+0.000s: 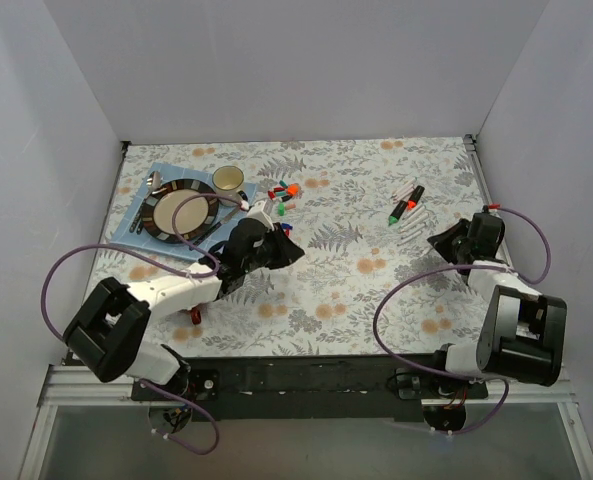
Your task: Open the pen caps
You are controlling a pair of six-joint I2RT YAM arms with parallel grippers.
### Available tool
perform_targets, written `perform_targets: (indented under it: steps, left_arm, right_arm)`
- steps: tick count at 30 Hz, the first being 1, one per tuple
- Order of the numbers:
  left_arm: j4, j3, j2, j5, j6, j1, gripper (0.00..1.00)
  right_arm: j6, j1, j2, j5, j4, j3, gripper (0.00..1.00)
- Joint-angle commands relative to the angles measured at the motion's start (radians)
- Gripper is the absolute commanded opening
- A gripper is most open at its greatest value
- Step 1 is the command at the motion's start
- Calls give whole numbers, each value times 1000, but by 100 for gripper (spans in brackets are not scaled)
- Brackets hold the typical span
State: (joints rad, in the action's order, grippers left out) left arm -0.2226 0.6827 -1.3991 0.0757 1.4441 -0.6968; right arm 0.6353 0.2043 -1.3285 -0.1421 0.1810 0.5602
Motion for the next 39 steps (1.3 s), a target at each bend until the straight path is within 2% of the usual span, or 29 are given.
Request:
perform_targets:
  steps: [1,3,6,7,8,11,12,16,18,28,30,31,33,37,39]
  left_arm:
    - [75,64,-56,-88,-70,49,0]
    - [81,87,-81,-93,-74,74,0]
    - [98,129,-118,-102,-94,100,0]
    - [109,139,-124,-109,-108,105,0]
    - [115,150,-138,-116,-113,108,0]
    - [138,201,-162,-135,-137,123,0]
    - [143,213,-184,-142,-145,131,2]
    - [190,284,-250,-162,-169,148,4]
    - [215,328,-293,-183,-188,157,8]
    - [331,572,-498,-298,-254,175,12]
    - [351,618,-531,-318,-260,177,19]
    - [359,630,-541,-332,-264,177,28]
    - [391,667,-563,-340,-269,178,31]
    - [401,676,-551,-349,-275,178,46]
    - [408,676,-523,-356,-281,177,48]
  right_arm:
    - [26,41,-72,-10,12,33,3]
    - [20,43,-147,-63,3,72,7]
    - [-26,43,-238,-171,8,124,21]
    - [-35,43,-251,-188,0,135,27]
    - [-51,43,-261,-232,26,136,39]
    - [-59,43,-230,-270,78,115,62]
    - [-62,43,-222,-271,75,115,64]
    - [-68,50,-180,-274,81,103,68]
    - [-74,60,-149,-278,90,95,68]
    - [-86,73,-89,-318,97,79,68]
    - [-88,75,-90,-329,98,79,68]
    - [-89,75,-92,-335,98,79,68]
    - [-95,76,-90,-355,100,81,68]
    - [-121,76,-75,-398,109,76,69]
    - [-155,79,-64,-433,127,69,70]
